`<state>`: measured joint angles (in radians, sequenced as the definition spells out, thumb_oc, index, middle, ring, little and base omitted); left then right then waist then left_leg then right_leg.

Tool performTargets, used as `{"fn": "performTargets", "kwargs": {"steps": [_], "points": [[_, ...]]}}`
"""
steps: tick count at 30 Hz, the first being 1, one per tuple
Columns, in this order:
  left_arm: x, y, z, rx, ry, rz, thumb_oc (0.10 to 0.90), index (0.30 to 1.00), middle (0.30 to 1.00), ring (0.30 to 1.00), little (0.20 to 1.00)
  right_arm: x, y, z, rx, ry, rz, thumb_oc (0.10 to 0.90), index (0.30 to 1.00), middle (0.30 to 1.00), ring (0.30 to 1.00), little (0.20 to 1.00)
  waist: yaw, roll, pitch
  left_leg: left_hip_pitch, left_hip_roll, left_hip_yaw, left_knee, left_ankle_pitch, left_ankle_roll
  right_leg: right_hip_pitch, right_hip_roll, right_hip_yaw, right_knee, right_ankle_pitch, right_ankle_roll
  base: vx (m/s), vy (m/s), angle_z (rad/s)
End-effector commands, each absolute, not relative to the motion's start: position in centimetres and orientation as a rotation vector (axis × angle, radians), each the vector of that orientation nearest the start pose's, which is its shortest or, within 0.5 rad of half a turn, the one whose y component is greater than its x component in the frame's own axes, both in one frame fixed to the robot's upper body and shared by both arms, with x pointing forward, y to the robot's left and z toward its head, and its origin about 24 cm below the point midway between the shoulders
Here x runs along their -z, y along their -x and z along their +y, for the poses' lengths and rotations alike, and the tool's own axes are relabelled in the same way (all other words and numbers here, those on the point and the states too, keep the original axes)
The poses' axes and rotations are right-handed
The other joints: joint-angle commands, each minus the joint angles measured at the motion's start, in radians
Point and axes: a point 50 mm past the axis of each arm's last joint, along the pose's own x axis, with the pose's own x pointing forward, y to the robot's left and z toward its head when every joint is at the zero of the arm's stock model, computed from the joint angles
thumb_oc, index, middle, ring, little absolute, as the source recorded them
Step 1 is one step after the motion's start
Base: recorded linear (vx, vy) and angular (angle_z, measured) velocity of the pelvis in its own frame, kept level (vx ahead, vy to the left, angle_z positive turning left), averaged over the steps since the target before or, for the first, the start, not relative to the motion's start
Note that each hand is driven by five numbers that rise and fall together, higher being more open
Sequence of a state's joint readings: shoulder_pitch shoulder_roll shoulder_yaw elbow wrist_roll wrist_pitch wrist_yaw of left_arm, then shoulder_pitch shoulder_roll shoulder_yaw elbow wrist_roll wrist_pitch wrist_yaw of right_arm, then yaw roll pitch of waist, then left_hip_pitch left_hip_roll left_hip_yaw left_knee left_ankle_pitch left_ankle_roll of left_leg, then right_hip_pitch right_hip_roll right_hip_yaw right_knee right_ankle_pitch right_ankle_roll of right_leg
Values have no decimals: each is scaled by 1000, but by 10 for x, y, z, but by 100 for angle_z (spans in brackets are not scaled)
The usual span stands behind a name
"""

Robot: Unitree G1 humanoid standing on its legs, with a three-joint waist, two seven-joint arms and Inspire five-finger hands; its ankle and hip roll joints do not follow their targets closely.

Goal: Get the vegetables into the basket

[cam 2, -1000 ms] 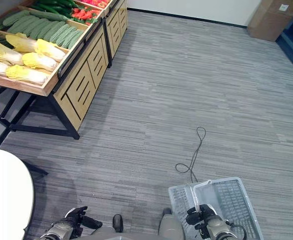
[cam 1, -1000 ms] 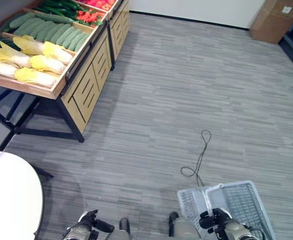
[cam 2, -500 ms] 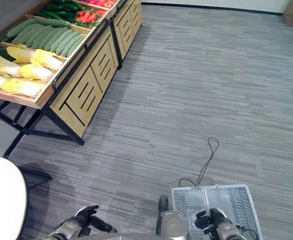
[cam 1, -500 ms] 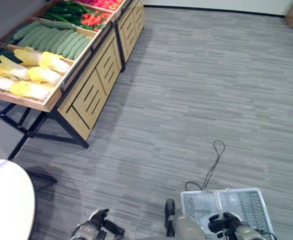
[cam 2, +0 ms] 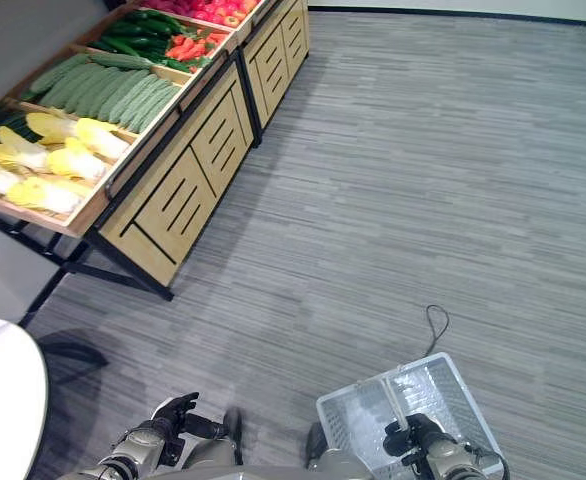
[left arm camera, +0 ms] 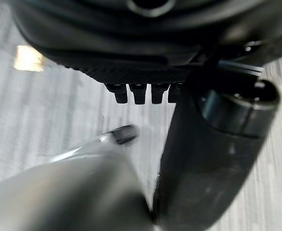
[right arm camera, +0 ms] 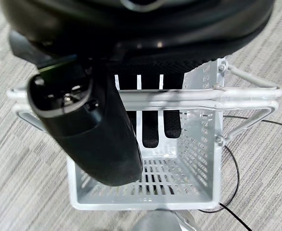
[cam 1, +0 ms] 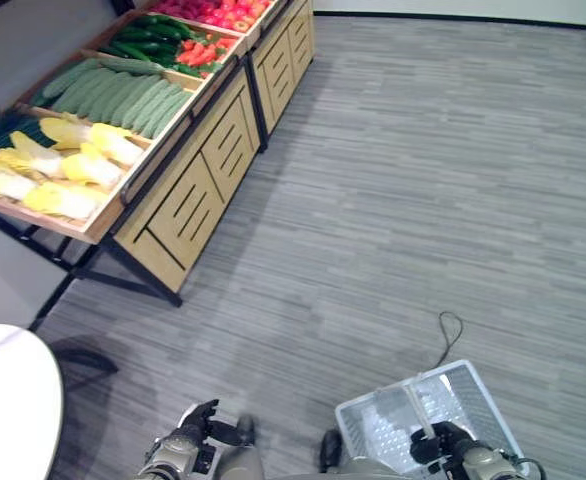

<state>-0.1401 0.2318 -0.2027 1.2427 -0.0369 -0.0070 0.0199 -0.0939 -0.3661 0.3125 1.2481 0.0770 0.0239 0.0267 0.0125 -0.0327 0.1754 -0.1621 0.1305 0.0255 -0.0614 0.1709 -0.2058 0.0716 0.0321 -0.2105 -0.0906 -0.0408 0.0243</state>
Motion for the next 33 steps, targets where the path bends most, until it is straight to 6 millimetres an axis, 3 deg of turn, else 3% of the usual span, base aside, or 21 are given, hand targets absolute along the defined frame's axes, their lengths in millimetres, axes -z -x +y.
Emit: {"fn": "performTargets", "kwargs": {"steps": [1,2,4,6,10,13,17,18,19,20,22,25,28,30,33], "points": [[157,-111,240,12,-429,1229,900,1000,1000,1000,1000,137,-123,-283,45,446,1172,400,300,300,300,300,58,3,37,-40,-1,9,10,45,51,53,-104,124,70,-17,100,299,92,-64],[157,-108,240,14,-435,1236,900,1000,1000,1000,1000,138,-122,-283,43,445,1175,400,300,300,300,300,64,4,33,-41,4,26,11,56,49,64,-106,134,74,-27,101,279,130,-83],[157,-103,245,7,-442,1253,900,1000,1000,1000,1000,139,-125,-277,22,438,1167,400,300,300,300,300,75,1,21,-37,-4,18,59,22,66,94,-116,149,83,-57,111,283,160,-77],[157,-104,246,0,-436,1246,900,1000,1000,1000,1000,141,-128,-269,11,415,1153,400,300,300,300,300,87,-23,13,-43,-35,8,103,-28,95,102,-148,176,101,-58,129,245,164,-73],[151,-118,253,-46,-422,1194,900,1000,1000,1000,1000,142,-138,-255,-29,417,1133,400,300,300,300,300,103,-60,3,-14,-72,84,125,-95,144,40,-203,204,155,-13,175,190,240,-68],[149,-122,255,-47,-427,1181,900,1000,1000,1000,1000,142,-138,-254,-33,417,1138,400,300,300,300,300,103,-68,3,2,-90,93,119,-115,159,16,-216,205,193,28,191,79,104,-22],[149,-122,255,-47,-427,1181,900,1000,1000,1000,1000,142,-138,-254,-33,416,1138,400,300,300,300,300,104,-69,3,2,-90,94,118,-115,159,15,-216,206,193,27,192,57,79,8],[145,-129,260,-63,-428,1162,900,1000,1000,1000,1000,142,-137,-256,-17,402,1140,400,300,300,300,300,92,-60,23,63,-119,98,102,-151,189,-65,-233,185,345,151,212,294,340,6],[143,-129,264,-70,-439,1167,900,1000,1000,1000,1000,142,-137,-255,-12,393,1138,400,300,300,300,300,88,-58,31,96,-125,98,85,-165,191,-101,-253,134,357,172,204,448,333,6],[143,-128,268,-77,-446,1174,900,1000,1000,1000,1000,142,-137,-257,-7,393,1138,400,300,300,300,300,78,-56,28,126,-123,93,60,-175,182,-143,-261,105,286,180,194,446,34,20],[143,-125,270,-87,-452,1190,900,1000,1000,1000,1000,141,-138,-258,11,392,1131,400,300,300,300,300,34,-47,48,204,-115,48,45,-208,169,-237,-255,130,164,199,198,518,-55,41],[145,-121,268,-89,-444,1201,900,1000,1000,1000,1000,141,-137,-258,9,395,1132,400,300,300,300,300,4,-42,57,271,-109,23,28,-234,162,-291,-241,130,97,233,213,281,-40,37],[146,-119,268,-92,-439,1202,900,1000,1000,1000,1000,142,-135,-258,3,395,1137,400,300,300,300,300,-10,-40,61,309,-106,6,11,-246,156,-311,-223,115,67,251,216,328,-83,25],[147,-119,263,-74,-431,1198,900,1000,1000,1000,1000,145,-122,-261,1,397,1168,400,300,300,300,300,-36,-34,50,364,-98,-56,6,-274,148,-315,-184,159,117,230,186,460,-226,119],[149,-123,255,-57,-411,1189,900,1000,1000,1000,1000,145,-116,-269,10,412,1188,400,300,300,300,300,-49,-11,28,364,-68,-97,33,-269,124,-291,-158,142,132,208,155,202,-186,98]]}}
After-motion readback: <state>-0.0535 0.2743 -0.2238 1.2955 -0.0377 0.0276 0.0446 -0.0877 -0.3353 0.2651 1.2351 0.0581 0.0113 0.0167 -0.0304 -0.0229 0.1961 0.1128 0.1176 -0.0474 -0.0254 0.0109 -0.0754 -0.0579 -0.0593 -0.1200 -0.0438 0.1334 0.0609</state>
